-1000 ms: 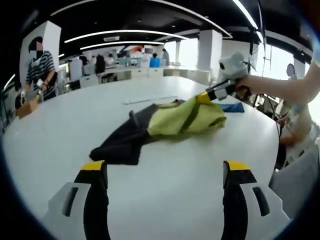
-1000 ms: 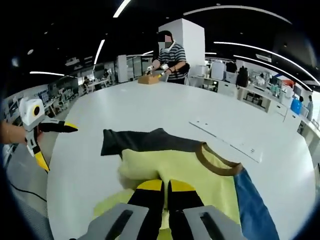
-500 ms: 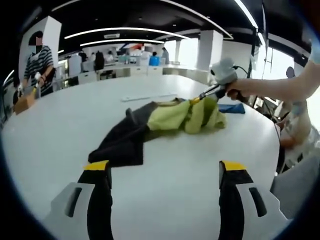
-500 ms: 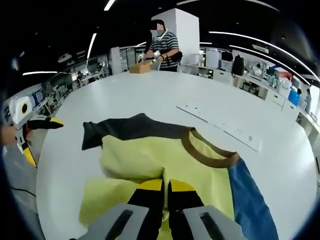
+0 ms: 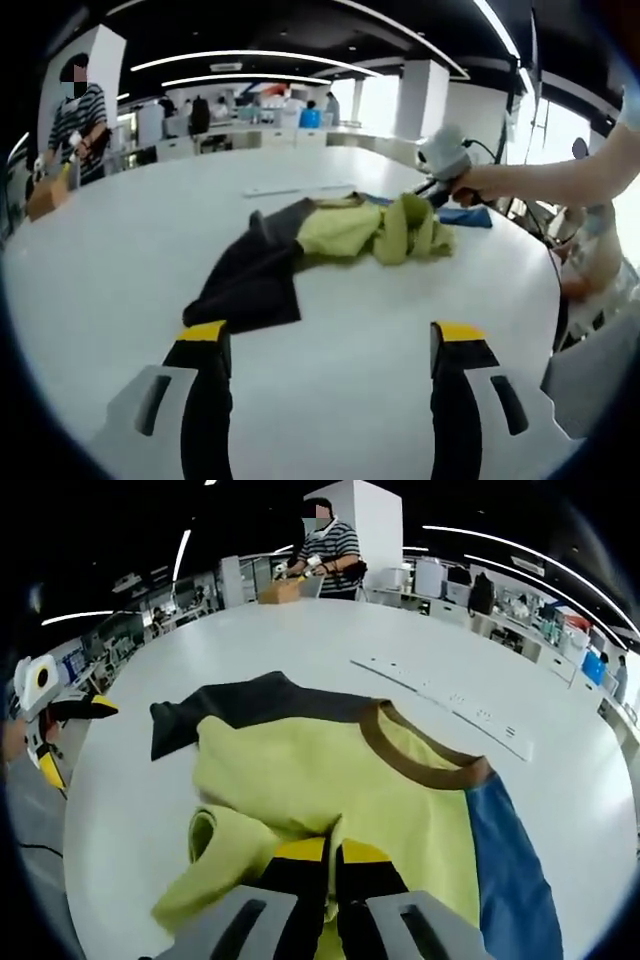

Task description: Fold the garment on the visible template until the final outline fits inside the template.

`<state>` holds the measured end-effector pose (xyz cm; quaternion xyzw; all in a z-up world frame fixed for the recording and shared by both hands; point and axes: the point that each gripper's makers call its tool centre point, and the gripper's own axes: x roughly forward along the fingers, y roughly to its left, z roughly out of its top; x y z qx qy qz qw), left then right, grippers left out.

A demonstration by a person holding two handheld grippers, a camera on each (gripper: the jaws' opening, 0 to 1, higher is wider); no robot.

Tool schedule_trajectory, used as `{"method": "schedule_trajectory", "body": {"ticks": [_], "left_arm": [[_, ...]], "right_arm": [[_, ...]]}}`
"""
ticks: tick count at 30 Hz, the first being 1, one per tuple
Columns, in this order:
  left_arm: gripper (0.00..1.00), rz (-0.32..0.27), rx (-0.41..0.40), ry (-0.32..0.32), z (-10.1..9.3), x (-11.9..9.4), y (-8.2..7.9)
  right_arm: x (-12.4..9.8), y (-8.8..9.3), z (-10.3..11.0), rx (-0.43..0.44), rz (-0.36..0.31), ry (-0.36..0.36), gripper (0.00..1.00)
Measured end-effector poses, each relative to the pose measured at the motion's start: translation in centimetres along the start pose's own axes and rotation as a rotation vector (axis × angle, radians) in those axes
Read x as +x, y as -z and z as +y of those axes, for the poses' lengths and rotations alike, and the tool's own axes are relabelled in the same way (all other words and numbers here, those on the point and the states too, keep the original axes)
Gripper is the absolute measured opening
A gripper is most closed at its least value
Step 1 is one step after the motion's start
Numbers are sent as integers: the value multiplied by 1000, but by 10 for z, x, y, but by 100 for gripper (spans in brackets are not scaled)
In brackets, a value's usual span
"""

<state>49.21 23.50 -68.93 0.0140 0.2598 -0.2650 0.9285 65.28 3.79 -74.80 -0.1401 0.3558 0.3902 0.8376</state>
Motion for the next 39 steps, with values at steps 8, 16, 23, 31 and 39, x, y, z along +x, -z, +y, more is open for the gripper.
{"method": "schedule_trajectory", "body": {"ticks": [8, 16, 23, 31, 39], "left_arm": [[76, -13, -7, 7, -2, 0, -7], [72, -44, -65, 11, -9, 4, -19], [66, -62, -77, 11, -17, 14, -30], [61, -48, -78, 14, -30, 28, -33], [58, -55, -94, 20, -41, 42, -35]], "right_arm": [[-16, -12, -5, 94, -40, 38, 15], [-48, -20, 2, 123, -84, 63, 35], [-76, -12, 15, 124, -98, 82, 40], [-103, 8, 25, 140, -98, 117, 41], [-123, 33, 37, 166, -80, 142, 38]]}}
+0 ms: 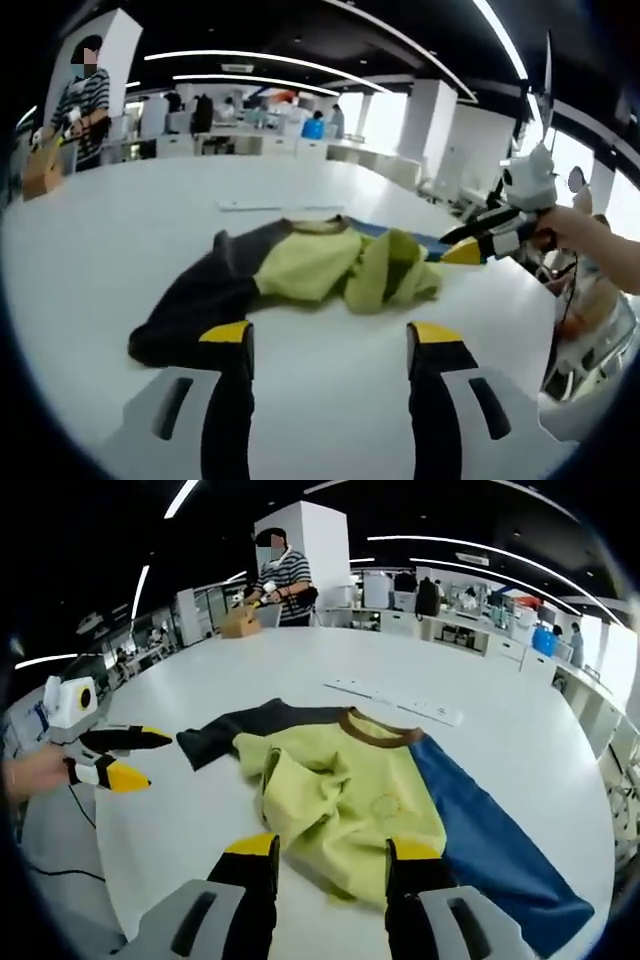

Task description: Fold the garment on the visible template until the final outline fits inside the template.

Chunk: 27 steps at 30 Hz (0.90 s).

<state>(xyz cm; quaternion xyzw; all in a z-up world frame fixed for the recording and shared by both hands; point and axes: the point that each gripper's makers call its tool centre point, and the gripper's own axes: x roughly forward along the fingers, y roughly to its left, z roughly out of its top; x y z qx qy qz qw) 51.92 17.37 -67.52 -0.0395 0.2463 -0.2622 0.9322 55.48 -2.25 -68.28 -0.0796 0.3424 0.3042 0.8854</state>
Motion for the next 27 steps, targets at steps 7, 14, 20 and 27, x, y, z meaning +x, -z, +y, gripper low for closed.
{"method": "schedule_trajectory", "body": {"ticks": [7, 14, 20, 27], "left_arm": [[56, 13, -4, 24, -16, 15, 5], [52, 27, 4, 49, -28, 32, 8], [47, 39, -37, 61, -38, 49, 14], [40, 44, -57, 50, -45, 68, 19]], "right_arm": [[-5, 24, 2, 53, 20, 7, 35], [-3, 43, 2, 80, 31, 30, 29], [2, 55, 2, 97, 41, 26, 19], [9, 59, -1, 89, 19, 42, 15]]}}
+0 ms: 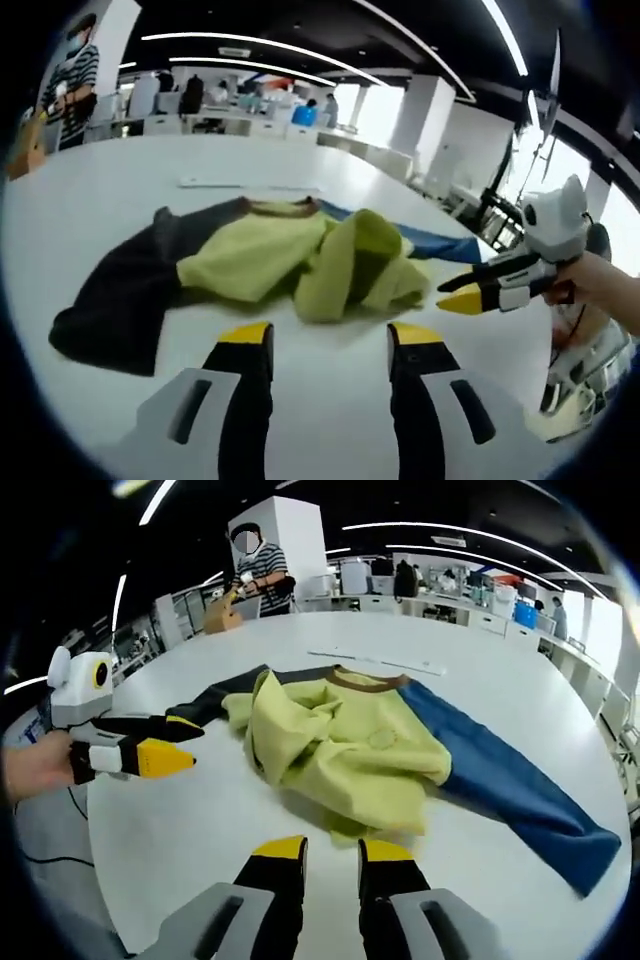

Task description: Fold the garment on the visible template until the final outline fits inside the template.

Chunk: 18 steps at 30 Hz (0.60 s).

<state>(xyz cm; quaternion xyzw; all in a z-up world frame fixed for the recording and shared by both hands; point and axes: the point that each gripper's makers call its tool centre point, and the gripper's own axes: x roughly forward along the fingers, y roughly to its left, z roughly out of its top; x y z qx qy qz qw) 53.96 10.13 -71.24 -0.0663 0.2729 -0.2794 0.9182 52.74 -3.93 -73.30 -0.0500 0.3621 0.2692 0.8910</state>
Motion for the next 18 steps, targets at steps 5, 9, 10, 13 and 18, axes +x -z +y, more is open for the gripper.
{"method": "schedule_trajectory", "body": {"ticks": [5, 9, 10, 13, 18], "left_arm": [[37, 11, -43, -20, 1, 14, 5], [34, 6, -44, -47, 0, 23, 5], [33, 8, -42, -50, -1, 25, 5], [31, 5, -34, -67, -3, 31, 4], [29, -18, -34, -110, -4, 42, -1]], "right_arm": [[3, 4, 2, -13, 3, -10, 11], [4, 2, -1, -27, -14, 0, 11], [4, 1, -1, -30, -23, 2, 11], [5, -1, -2, -36, -40, 3, 10], [11, -1, -3, -57, -33, 10, 10]]}}
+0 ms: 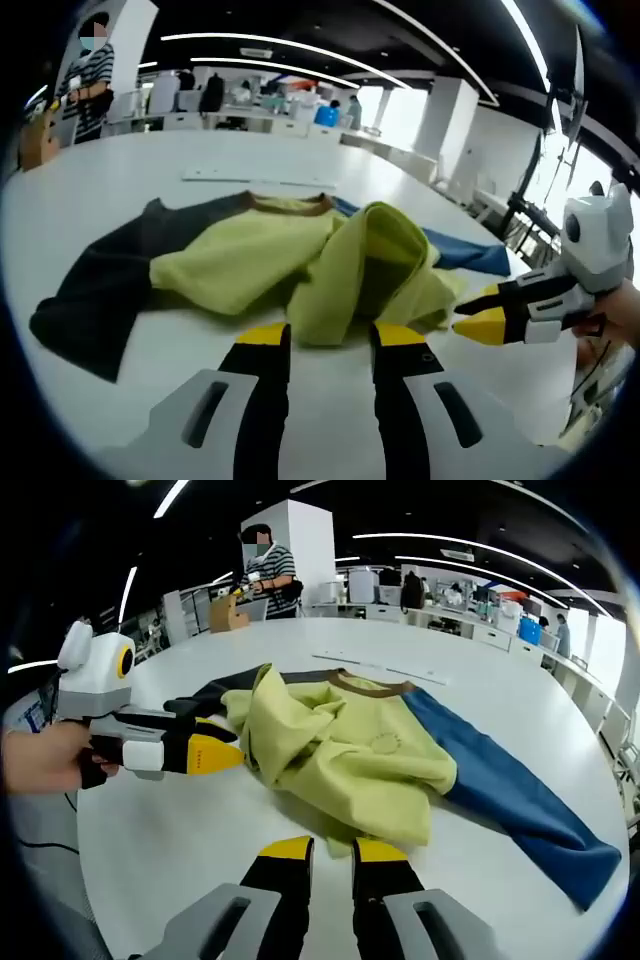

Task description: Fold the garment on the visible template until the final outline fits inside the template.

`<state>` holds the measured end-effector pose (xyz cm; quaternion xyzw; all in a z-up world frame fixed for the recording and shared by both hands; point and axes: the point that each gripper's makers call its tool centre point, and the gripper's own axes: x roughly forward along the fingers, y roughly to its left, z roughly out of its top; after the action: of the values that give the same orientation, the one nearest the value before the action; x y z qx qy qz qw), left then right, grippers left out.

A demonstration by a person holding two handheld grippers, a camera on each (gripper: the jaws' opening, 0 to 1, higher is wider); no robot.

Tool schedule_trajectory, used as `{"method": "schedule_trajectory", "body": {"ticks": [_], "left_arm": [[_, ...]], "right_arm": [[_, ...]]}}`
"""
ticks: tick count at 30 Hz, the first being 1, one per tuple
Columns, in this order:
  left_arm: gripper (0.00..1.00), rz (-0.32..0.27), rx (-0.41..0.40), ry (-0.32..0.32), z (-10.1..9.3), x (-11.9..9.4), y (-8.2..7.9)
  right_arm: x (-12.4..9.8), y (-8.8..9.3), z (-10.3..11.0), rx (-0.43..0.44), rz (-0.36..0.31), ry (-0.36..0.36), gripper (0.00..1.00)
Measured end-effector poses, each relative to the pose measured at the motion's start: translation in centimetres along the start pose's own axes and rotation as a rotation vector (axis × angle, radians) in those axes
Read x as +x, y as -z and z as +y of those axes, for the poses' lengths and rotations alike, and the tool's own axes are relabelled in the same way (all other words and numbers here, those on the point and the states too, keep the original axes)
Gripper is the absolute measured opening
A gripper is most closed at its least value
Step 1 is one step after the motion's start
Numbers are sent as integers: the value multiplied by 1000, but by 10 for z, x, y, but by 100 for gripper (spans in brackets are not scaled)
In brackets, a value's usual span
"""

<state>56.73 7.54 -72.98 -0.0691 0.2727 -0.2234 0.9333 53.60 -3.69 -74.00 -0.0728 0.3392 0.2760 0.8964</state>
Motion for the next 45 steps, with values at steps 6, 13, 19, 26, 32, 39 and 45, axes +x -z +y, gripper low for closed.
{"method": "schedule_trajectory", "body": {"ticks": [6, 13, 19, 26, 32, 39, 45], "left_arm": [[25, -16, 4, -51, -1, 10, -3], [11, 5, 25, -74, 2, 13, 2], [6, 6, 6, -51, 2, 10, 2], [1, 10, 4, -37, 5, 0, 2], [0, 4, 31, -32, 8, -13, -5], [0, 15, 97, -60, 17, -28, -10], [0, 20, 110, -80, 24, -41, -14]], "right_arm": [[5, 0, 1, -30, -2, 12, 9], [9, 4, -2, -34, 9, 35, 5], [12, 6, -4, -54, 18, 57, 2], [13, 6, -6, -74, 26, 83, 0], [13, 6, -7, -67, 31, 65, 0], [-2, 3, -6, -24, 28, 32, 0], [-20, 1, 2, -41, 24, 7, 0]]}}
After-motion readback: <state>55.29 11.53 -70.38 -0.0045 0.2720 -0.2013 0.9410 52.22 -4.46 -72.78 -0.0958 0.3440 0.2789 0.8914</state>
